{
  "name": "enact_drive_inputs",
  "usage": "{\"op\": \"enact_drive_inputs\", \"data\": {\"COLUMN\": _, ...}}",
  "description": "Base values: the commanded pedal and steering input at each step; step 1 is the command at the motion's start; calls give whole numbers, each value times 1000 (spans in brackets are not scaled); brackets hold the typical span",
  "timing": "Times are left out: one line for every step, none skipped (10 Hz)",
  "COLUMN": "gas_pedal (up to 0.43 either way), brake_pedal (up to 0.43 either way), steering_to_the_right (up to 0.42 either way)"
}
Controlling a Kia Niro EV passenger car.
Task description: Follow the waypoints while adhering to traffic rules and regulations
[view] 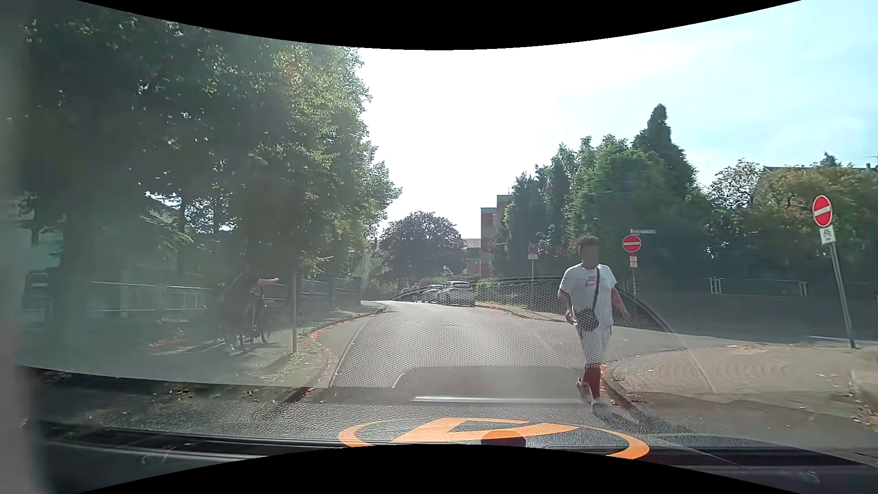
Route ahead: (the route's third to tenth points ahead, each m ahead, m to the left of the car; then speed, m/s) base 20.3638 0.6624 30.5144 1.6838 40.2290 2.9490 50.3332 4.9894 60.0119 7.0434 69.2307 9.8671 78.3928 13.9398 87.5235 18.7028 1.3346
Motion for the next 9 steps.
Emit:
{"op": "enact_drive_inputs", "data": {"gas_pedal": 20, "brake_pedal": 0, "steering_to_the_right": -158}}
{"op": "enact_drive_inputs", "data": {"gas_pedal": 47, "brake_pedal": 0, "steering_to_the_right": -153}}
{"op": "enact_drive_inputs", "data": {"gas_pedal": 59, "brake_pedal": 0, "steering_to_the_right": -149}}
{"op": "enact_drive_inputs", "data": {"gas_pedal": 59, "brake_pedal": 0, "steering_to_the_right": -143}}
{"op": "enact_drive_inputs", "data": {"gas_pedal": 59, "brake_pedal": 0, "steering_to_the_right": -135}}
{"op": "enact_drive_inputs", "data": {"gas_pedal": 59, "brake_pedal": 0, "steering_to_the_right": -126}}
{"op": "enact_drive_inputs", "data": {"gas_pedal": 67, "brake_pedal": 0, "steering_to_the_right": -116}}
{"op": "enact_drive_inputs", "data": {"gas_pedal": 79, "brake_pedal": 0, "steering_to_the_right": -104}}
{"op": "enact_drive_inputs", "data": {"gas_pedal": 79, "brake_pedal": 0, "steering_to_the_right": -91}}
